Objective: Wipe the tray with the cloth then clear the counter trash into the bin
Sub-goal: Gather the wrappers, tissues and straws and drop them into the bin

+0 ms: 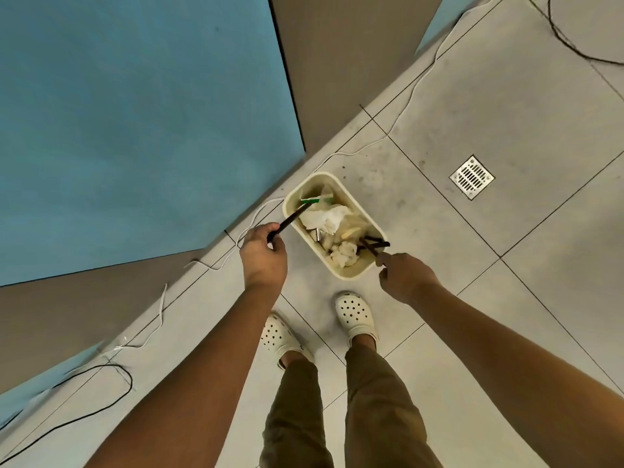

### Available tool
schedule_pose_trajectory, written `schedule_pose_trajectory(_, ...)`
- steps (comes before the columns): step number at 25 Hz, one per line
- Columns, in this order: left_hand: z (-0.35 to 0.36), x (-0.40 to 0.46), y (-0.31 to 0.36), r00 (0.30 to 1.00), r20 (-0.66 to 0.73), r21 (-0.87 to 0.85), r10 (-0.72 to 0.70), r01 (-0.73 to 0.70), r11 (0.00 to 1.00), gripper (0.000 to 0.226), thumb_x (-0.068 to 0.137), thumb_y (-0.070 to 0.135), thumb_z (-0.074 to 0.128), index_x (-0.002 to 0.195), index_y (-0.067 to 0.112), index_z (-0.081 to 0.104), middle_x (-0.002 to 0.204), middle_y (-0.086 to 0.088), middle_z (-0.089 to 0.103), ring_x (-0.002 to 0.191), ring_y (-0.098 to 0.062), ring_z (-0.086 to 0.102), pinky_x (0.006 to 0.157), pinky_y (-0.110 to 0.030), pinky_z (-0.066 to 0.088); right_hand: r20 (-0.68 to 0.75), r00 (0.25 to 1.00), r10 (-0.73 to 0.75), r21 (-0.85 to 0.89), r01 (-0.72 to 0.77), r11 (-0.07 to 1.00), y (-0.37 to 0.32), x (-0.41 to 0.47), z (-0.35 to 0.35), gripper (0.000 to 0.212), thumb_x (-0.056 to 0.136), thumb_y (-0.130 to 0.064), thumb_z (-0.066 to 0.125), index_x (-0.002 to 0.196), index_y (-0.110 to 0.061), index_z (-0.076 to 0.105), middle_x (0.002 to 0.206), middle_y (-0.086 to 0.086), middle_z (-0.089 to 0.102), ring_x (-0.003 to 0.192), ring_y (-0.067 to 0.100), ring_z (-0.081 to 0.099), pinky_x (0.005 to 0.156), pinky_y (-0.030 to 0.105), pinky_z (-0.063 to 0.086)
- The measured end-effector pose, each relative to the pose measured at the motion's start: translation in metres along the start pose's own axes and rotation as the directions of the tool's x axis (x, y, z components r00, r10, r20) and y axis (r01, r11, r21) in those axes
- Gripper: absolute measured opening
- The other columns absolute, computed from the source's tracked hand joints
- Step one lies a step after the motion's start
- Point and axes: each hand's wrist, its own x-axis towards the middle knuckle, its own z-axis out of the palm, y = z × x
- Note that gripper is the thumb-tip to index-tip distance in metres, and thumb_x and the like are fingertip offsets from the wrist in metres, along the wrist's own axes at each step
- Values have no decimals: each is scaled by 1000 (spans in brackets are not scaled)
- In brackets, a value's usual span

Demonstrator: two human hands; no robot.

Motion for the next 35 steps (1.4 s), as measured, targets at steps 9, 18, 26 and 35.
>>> schedule_pose_trajectory(9, 51, 69, -23, 959, 189, 275, 214, -260, 925, 32, 96, 7, 37, 121, 10, 57, 130, -7, 47, 109, -24, 53, 89, -13, 31, 89, 995, -54, -318, 80, 945, -36, 85, 32, 30, 87, -13, 43, 114, -11, 56, 112, 7, 61, 102, 26, 58, 68, 30, 40)
schedule_pose_trajectory(18, 98, 118, -27, 807, 518, 668, 282, -588, 455, 53, 90, -3, 40, 141, 10, 30, 143, -8, 28, 117, -28, 44, 91, -36, 43, 76, 997, -34, -425, 63, 903, -52, 150, 55, 25, 90, -11, 42, 109, -8, 56, 111, 10, 59, 102, 29, 58, 63, 36, 37)
schedule_pose_trajectory(26, 95, 106, -31, 855, 448, 568, 262, -498, 655, 69, 87, -1, 44, 146, 24, 21, 155, -3, 0, 133, -30, 30, 101, -41, 37, 59, 997, 40, 193, -51, 980, -57, 143, 50, 71, 83, -49, 50, 141, -17, 25, 133, 13, 47, 114, 33, 51, 90, 39, 46)
schedule_pose_trajectory(35, 4, 4, -29, 917, 398, 366, 29, -187, 912, 47, 91, 12, 49, 136, 25, 39, 146, -3, 18, 103, -24, 58, 82, -31, 44, 31, 995, 98, 364, -102, 926, -42, 39, 15, 41, 83, -24, 48, 122, -20, 54, 119, 8, 59, 105, 28, 55, 86, 32, 48)
